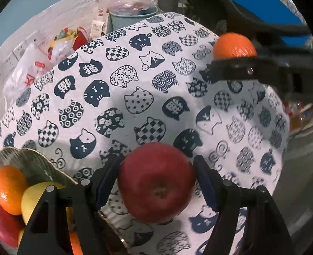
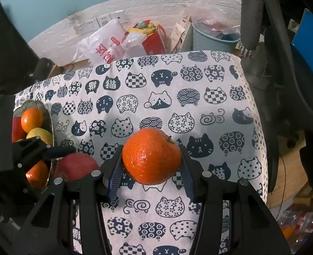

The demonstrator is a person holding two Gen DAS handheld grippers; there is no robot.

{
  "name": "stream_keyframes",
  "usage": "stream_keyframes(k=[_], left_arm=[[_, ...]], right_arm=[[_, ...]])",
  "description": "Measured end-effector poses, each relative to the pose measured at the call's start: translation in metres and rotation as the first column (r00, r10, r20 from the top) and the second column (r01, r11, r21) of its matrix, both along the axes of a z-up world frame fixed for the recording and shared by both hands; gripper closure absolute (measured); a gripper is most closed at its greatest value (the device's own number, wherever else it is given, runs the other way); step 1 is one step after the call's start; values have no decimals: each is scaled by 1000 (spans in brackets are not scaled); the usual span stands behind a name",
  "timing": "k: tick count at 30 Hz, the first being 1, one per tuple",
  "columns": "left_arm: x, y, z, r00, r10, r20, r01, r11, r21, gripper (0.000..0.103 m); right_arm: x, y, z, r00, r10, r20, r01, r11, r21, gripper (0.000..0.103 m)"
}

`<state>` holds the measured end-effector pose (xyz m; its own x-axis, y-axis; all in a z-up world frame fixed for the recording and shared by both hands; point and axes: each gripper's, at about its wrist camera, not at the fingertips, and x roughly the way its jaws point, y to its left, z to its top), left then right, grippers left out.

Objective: Organize fruits
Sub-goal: 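Lift the red apple with the left tool while the right tool grasps and lifts the tangerine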

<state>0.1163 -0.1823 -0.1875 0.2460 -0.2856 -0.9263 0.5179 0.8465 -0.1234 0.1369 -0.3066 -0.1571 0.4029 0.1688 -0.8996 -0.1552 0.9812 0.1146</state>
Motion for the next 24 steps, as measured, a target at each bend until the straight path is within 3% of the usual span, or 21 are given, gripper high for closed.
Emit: stream_keyframes(k=[4, 13, 16, 24], left_arm=[[6, -1, -4, 999, 52, -11, -53, 999, -12, 30], [7, -2, -17, 996, 52, -70, -51, 999, 20, 27], [-1, -8, -19, 999, 23, -35, -21, 998, 57, 27], [4, -2, -19, 998, 56, -37, -55, 998, 24, 28]], right_arm=[[0, -4, -1, 1000, -9, -3, 9, 1000, 5, 54], [0, -11, -5, 1000, -23, -12, 24, 1000, 16, 54], [1, -11, -6, 1000, -23, -14, 23, 1000, 19, 54], [0, -7, -5, 1000, -13, -10, 13, 1000, 15, 54]])
